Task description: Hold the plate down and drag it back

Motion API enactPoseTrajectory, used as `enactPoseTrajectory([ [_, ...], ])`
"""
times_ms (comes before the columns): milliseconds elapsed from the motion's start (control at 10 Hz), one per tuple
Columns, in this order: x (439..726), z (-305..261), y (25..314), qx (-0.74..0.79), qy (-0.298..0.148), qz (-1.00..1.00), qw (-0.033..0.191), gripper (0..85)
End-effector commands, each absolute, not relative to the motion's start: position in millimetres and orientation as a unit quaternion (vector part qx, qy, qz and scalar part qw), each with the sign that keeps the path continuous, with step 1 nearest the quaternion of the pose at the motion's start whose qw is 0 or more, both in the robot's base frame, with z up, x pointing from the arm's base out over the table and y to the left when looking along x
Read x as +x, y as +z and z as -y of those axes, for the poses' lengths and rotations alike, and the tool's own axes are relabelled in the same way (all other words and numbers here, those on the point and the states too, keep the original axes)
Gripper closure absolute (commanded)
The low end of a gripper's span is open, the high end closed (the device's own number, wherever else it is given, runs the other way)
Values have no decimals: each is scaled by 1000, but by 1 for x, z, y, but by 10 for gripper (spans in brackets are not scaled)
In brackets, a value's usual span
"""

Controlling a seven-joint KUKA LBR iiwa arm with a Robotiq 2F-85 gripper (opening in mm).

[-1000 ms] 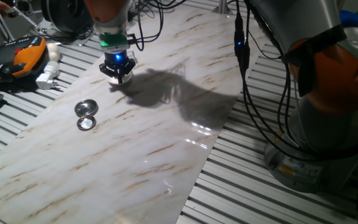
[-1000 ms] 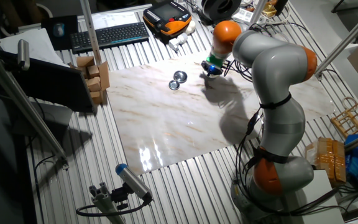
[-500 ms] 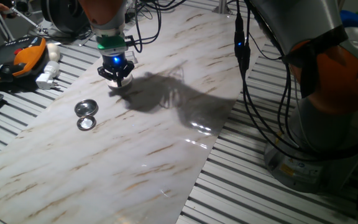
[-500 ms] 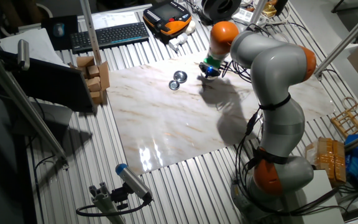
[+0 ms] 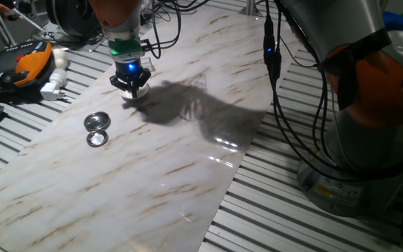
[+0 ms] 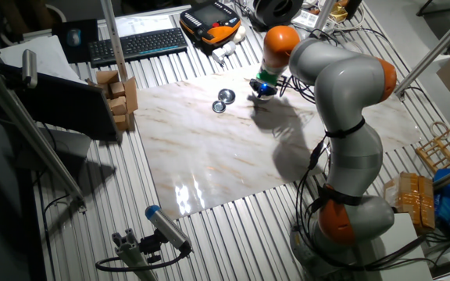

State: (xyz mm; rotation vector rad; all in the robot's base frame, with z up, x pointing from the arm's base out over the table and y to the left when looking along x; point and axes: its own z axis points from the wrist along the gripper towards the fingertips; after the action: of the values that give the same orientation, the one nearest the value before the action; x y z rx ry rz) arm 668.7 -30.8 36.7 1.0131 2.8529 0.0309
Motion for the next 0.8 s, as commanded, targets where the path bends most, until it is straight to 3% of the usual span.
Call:
enactPoseTrajectory([
  [0, 669, 31, 37, 322, 10, -945, 59, 850],
  [700, 669, 30, 36, 307, 30, -950, 53, 850],
])
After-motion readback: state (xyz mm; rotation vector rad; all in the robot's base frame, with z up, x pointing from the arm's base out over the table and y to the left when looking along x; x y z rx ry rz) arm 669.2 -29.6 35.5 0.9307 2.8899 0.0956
